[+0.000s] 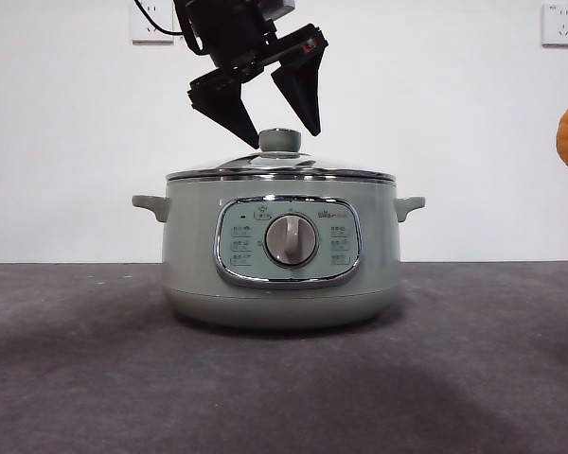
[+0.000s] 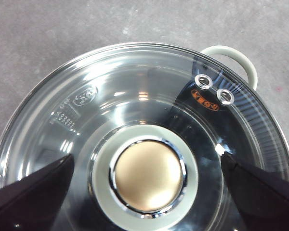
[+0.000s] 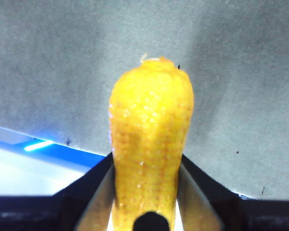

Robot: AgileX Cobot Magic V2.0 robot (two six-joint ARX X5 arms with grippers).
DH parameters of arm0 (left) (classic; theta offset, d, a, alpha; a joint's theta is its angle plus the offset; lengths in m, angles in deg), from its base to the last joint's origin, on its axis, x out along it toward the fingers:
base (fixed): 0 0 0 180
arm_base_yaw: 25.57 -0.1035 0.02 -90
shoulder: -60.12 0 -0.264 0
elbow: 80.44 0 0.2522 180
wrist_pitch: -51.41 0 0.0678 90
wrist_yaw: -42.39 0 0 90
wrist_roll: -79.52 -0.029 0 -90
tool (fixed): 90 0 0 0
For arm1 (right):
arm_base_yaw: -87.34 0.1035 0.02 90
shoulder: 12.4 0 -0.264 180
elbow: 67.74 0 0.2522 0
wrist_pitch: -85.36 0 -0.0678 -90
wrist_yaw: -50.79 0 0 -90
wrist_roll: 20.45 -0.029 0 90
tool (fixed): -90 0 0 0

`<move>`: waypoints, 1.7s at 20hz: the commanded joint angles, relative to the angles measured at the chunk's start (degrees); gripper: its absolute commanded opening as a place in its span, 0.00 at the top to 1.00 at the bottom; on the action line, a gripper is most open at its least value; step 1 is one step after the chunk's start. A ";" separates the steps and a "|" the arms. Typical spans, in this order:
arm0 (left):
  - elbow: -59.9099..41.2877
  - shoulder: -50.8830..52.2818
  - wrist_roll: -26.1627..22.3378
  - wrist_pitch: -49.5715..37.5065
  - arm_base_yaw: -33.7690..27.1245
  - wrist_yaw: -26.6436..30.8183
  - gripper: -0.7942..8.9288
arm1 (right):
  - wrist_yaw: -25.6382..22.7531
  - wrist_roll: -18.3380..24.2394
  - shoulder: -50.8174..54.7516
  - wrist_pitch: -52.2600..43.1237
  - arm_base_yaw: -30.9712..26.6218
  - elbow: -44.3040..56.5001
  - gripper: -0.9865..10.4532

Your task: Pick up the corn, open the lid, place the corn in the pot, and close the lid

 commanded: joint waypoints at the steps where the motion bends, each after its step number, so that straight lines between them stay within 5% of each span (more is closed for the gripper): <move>1: 0.07 -1.11 -0.50 -0.02 0.48 -0.02 0.41 | -0.04 0.00 0.00 -0.31 0.02 -0.20 0.93; 4: 0.07 -1.84 -0.57 0.31 0.70 -0.02 0.46 | -0.02 -0.04 0.00 -0.26 0.02 -0.20 0.93; 8: 0.07 -1.97 -0.68 -0.15 0.70 -0.02 0.69 | -0.04 -0.04 0.00 -0.28 0.02 -0.17 0.93; 11: 0.07 -1.97 -0.76 -0.07 0.66 0.15 0.76 | -0.04 -0.04 0.00 -0.35 0.02 -0.20 0.93; 13: 0.07 -1.97 -1.57 -0.24 0.63 0.17 0.92 | -0.04 -0.07 -0.02 -0.83 0.02 -0.20 0.93; 26: 12.11 -0.28 -1.75 4.79 -0.74 0.83 0.93 | -0.02 -0.52 -4.22 -9.79 0.00 -6.32 0.93; 34: 23.02 -0.28 -1.55 13.57 -9.44 4.63 0.93 | 0.22 7.48 -23.19 -13.20 -1.03 -27.41 0.93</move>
